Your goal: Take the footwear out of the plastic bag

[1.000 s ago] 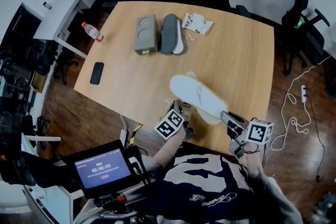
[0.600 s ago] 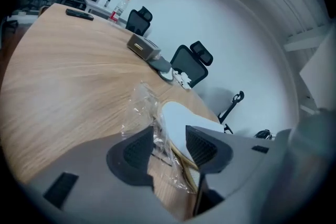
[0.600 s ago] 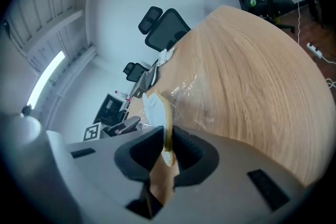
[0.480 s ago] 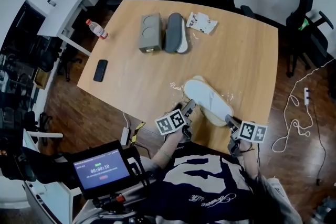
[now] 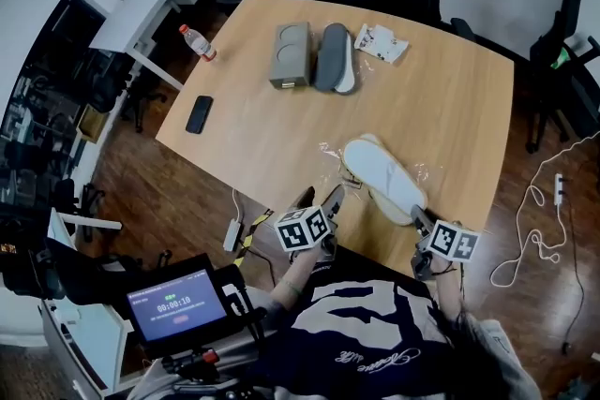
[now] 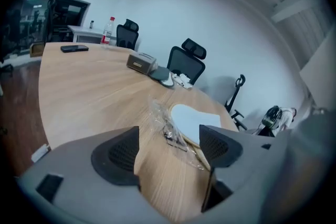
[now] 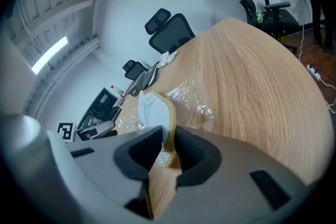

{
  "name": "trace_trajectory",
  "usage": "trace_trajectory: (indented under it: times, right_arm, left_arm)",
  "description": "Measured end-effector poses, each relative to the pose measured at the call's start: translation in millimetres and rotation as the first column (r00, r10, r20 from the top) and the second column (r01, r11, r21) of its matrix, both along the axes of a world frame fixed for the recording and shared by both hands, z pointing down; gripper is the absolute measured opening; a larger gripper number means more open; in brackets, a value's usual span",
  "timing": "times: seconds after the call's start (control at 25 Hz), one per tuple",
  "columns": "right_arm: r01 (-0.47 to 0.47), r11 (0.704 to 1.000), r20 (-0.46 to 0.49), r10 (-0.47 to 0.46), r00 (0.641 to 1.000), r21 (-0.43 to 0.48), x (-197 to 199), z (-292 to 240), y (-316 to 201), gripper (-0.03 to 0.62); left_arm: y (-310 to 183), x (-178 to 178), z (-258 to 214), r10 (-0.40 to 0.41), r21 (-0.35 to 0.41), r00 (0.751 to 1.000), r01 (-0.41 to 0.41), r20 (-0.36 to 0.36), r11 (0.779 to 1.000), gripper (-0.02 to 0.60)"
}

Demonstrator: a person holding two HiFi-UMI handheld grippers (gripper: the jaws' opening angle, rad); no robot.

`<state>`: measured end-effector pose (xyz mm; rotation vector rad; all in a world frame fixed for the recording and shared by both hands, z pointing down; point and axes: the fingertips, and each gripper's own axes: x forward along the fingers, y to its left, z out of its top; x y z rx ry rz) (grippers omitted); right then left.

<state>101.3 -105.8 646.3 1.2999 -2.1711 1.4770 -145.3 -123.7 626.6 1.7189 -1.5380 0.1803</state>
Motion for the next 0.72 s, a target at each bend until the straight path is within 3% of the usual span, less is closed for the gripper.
trace_trajectory:
  times: [0.16, 0.28, 0.36, 0.72]
  right_arm:
    - [0.051, 0.996, -0.122, -0.042, 0.992, 0.076, 0.3, -4.4, 1.7, 0.105]
    - [0.068, 0.99, -0.213, -0.041, 0.976, 0.123, 9.1, -12.6, 3.2, 0.187]
    - [0.072, 0.985, -0.247, -0.031, 0.968, 0.157, 16.3, -19.3, 6.8, 0.187]
    - [0.187, 0.946, -0.148, -0.151, 0.977, 0.266, -19.9, -58.3, 39.4, 0.186]
  left_arm:
    - [14.0, 13.3, -20.5, -0.004, 0.044, 0.99, 0.01, -0.144, 0.999, 0.35]
    - [27.9, 21.6, -36.8, -0.023, 0.082, 0.982, 0.039, -0.189, 0.996, 0.35]
    - [40.0, 29.0, -44.0, -0.036, 0.094, 0.976, 0.057, -0.213, 0.994, 0.35]
    - [80.9, 53.2, -49.6, -0.008, 0.125, 0.958, 0.046, -0.287, 0.991, 0.348]
